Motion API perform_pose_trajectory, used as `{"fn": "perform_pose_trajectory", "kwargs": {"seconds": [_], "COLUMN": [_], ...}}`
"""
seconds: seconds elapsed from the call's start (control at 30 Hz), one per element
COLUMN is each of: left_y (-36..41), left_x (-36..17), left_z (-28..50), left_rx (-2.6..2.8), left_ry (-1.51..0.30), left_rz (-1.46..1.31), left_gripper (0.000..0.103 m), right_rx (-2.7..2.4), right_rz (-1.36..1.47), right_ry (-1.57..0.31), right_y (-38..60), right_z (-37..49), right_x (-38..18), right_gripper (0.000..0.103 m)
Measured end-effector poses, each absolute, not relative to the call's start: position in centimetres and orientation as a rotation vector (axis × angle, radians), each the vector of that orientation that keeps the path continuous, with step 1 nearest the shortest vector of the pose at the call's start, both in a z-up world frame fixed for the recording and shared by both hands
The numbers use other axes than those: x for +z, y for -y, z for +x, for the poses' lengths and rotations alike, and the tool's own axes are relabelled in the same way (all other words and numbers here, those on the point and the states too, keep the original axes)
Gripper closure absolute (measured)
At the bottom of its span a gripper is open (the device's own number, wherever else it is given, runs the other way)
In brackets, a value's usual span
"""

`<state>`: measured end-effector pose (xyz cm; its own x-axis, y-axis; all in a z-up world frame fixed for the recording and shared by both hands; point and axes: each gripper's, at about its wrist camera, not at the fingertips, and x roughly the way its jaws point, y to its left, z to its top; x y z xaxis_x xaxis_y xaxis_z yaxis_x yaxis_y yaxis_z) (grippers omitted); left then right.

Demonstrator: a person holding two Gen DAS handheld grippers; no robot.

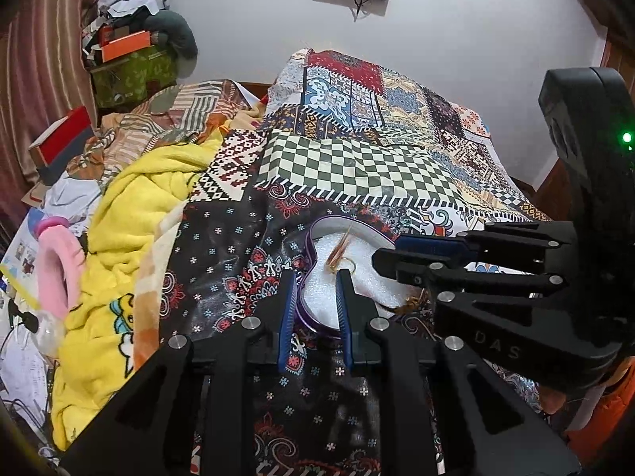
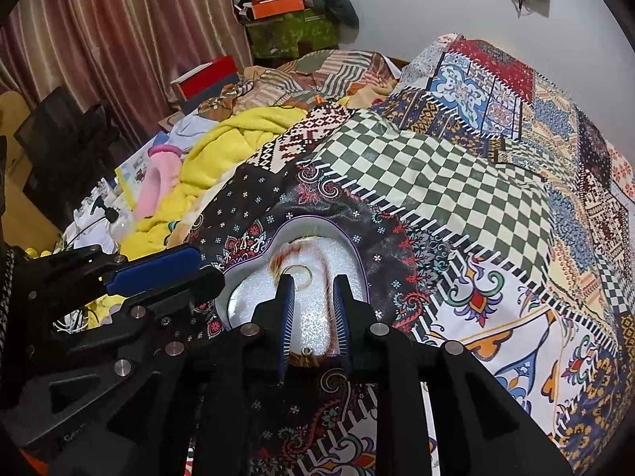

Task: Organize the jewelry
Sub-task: 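Lower the red necklace into the heart tin and open the right tool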

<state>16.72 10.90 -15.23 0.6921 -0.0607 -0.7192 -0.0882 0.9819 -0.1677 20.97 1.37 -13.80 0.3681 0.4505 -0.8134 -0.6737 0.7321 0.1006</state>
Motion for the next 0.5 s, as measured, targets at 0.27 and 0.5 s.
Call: {"fn": "perform_pose_trajectory", "kwargs": {"seconds": [0.27,0.5], "left_y": [-10.5,-9.1], "left_x": [-13.2,-10.6], "left_z": [15.3,13.5], "left_rx": [0.023,0.012], "left_ry": [-0.771,-0.721], "left_rz": [-0.181,-0.160], "left_gripper": [0.079,0.072], "right_rx": [0.699,0.641], "right_rz": [-0.247,-0.229], "right_ry": [-0.890,-0.804], "right_y": [0.2,3.0], "right_z": [19.6,17.5], "right_x": [-11.1,-7.8], "right_gripper": [0.085,0.085]}}
